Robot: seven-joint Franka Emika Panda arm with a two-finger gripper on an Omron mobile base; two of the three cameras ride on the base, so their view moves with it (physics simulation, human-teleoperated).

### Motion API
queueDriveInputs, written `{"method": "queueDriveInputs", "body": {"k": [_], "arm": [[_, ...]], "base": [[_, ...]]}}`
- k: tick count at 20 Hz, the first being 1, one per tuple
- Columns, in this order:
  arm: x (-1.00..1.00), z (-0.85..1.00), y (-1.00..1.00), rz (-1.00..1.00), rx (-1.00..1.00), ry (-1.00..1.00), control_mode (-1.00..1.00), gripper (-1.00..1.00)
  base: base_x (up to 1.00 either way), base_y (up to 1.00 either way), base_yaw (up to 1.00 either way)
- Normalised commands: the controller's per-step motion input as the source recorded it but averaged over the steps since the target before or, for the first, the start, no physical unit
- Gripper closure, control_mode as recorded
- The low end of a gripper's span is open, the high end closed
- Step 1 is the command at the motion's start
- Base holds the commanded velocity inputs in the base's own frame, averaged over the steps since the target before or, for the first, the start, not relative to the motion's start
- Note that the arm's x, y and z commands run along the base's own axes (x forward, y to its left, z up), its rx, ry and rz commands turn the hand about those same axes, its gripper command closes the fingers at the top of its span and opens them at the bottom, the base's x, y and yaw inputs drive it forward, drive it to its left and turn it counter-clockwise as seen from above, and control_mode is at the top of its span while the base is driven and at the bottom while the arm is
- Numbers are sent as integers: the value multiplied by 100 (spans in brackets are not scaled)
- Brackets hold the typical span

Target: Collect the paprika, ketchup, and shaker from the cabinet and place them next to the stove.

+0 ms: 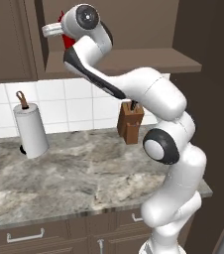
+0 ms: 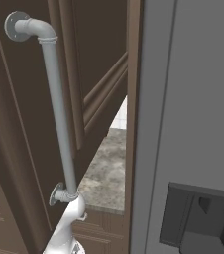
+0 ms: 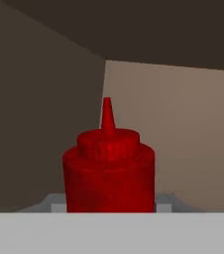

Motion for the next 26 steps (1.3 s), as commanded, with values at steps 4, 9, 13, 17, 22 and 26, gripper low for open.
{"method": "queueDriveInputs", "body": {"k": [4,9,13,17,22,26], "arm": [[-91,-3,-19,0,6,-17,-100,100],[-95,-1,-18,0,9,-9,-100,100],[-95,0,-19,0,12,-1,-100,100],[-100,0,-23,-1,12,-1,-100,100],[-100,-3,-25,-3,10,-3,-100,100],[-100,-5,-31,-5,10,-7,-100,100]], "base": [[0,0,0],[0,0,0],[0,0,0],[0,0,0],[0,0,0],[0,0,0]]}}
